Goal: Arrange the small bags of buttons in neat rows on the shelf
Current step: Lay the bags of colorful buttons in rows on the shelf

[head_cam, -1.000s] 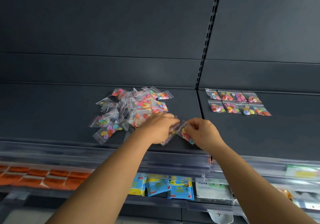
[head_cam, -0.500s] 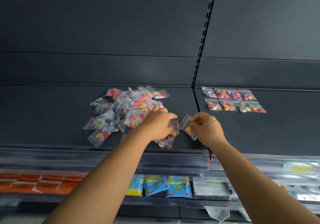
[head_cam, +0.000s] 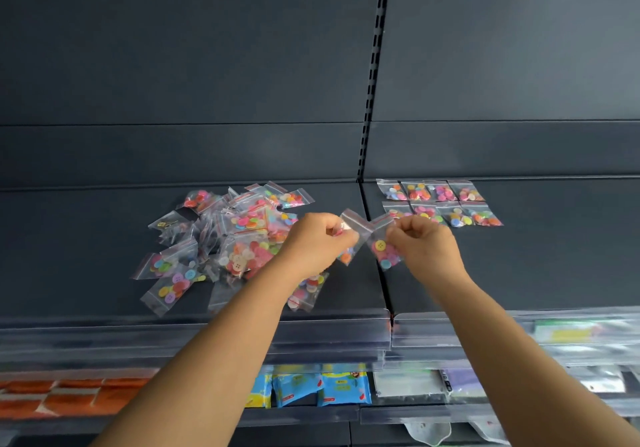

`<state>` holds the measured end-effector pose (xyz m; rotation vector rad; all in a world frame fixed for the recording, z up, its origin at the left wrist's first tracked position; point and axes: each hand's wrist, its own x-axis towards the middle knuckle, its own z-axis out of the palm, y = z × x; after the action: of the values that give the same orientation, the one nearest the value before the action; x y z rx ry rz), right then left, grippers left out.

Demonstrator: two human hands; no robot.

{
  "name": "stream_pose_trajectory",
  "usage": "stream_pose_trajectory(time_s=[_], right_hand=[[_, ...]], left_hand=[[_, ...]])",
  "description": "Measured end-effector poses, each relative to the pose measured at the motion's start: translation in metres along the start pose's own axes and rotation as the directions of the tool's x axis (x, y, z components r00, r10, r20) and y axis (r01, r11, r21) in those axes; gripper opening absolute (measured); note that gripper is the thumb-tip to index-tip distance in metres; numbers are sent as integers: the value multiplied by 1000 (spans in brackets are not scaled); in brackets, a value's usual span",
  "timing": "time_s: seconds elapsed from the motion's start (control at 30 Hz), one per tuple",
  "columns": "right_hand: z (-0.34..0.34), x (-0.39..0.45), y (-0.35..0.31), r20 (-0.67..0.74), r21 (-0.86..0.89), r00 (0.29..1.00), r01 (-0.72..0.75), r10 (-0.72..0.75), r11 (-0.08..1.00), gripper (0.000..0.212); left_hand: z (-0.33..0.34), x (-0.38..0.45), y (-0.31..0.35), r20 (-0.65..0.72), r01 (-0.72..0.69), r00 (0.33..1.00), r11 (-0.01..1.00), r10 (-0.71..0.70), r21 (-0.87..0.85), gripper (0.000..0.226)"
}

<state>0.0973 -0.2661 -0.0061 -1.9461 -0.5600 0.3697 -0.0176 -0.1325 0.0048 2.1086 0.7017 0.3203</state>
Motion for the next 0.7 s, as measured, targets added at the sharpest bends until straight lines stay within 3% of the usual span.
stream_pose_trajectory(time_s=[0.2,0.37,0.47,0.53,0.63,0.7], right_hand=[[-47,21,23,-111,-63,994,-32,25,997,17],[-71,37,48,-119,-93,990,-91,79,992,9],[-75,42,56,-62,-150,993,-105,96,983,21],[-77,43,60,-12,-258,998,-63,62,964,36],[-84,43,63,69,-445,993,120,-100,888,39],[-88,43,64,204,-511,963,257,-174,820,30]], left_hand=[[52,19,20,-105,137,982,979,-154,-154,24],[91,35,32,-127,173,974,978,-187,-118,35],[107,38,39,-143,160,977,987,-158,2,36],[113,40,41,-172,144,977,983,-124,113,26],[112,37,43,-224,112,974,931,-34,347,41],[108,33,41,-168,-34,978,886,125,463,41]])
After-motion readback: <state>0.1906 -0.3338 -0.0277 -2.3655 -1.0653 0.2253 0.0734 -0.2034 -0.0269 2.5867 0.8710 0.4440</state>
